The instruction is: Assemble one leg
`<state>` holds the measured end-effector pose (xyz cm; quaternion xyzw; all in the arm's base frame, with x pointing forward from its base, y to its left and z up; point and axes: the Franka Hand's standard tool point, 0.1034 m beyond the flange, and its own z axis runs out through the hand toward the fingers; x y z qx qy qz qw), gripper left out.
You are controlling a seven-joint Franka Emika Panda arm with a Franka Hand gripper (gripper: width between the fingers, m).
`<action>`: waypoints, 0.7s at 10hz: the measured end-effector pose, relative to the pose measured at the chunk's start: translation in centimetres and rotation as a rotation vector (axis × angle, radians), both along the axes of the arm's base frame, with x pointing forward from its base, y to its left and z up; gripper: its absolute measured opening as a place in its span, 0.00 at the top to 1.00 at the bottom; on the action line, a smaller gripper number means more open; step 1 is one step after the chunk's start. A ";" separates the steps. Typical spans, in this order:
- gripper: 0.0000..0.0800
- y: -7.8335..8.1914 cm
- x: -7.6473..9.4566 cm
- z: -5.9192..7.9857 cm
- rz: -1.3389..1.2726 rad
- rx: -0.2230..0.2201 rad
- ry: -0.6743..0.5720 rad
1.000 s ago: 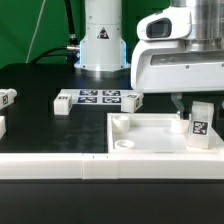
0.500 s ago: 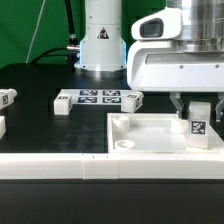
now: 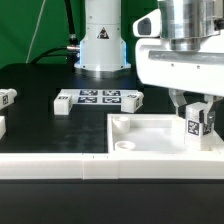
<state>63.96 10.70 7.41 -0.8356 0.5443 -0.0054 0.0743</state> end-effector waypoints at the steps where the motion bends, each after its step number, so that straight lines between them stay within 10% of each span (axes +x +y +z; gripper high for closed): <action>1: 0.63 0.0 -0.4 0.0 -0.167 0.025 0.001; 7: 0.63 0.3 -0.6 0.0 -0.521 0.074 0.055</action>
Offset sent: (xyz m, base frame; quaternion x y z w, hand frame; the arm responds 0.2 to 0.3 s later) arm -0.0011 -0.0040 -0.0021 0.0018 0.0134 0.2565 0.9664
